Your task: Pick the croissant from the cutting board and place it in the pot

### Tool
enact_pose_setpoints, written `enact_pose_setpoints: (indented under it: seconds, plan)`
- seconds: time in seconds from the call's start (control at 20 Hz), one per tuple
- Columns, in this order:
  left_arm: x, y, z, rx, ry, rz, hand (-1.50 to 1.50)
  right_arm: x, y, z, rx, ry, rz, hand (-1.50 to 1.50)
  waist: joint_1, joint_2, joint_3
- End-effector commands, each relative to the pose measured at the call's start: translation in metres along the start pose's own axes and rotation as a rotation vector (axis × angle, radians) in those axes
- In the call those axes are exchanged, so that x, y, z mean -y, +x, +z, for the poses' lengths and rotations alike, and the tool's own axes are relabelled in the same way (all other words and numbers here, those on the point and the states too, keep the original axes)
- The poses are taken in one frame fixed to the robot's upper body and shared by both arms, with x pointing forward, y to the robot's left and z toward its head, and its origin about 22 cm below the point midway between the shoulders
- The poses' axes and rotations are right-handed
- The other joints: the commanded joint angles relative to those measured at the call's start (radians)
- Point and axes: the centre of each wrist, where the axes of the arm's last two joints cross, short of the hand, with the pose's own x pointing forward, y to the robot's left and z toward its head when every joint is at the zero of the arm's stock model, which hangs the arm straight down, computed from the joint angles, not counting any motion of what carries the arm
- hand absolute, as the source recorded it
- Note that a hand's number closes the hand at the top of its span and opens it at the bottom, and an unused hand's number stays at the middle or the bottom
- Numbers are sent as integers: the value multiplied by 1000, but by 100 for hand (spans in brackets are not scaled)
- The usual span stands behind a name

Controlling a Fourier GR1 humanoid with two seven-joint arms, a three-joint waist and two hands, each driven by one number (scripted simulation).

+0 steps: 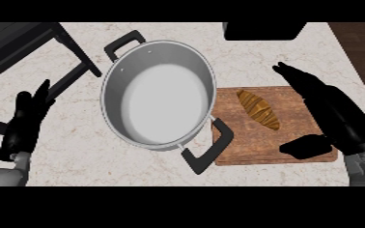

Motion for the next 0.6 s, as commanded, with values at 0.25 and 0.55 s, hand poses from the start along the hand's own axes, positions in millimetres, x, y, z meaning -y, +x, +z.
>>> enact_pose_setpoints:
  seconds: [0.25, 0.55]
  plan:
    - [-5, -2, -10, -49, -4, -15, 0, 15, 41, -11, -135, 281, 121, -150, 12, 9, -2]
    - [-4, -7, -18, -46, -16, -3, 0, 2, 46, -5, -212, 302, 112, -150, 4, 9, -1]
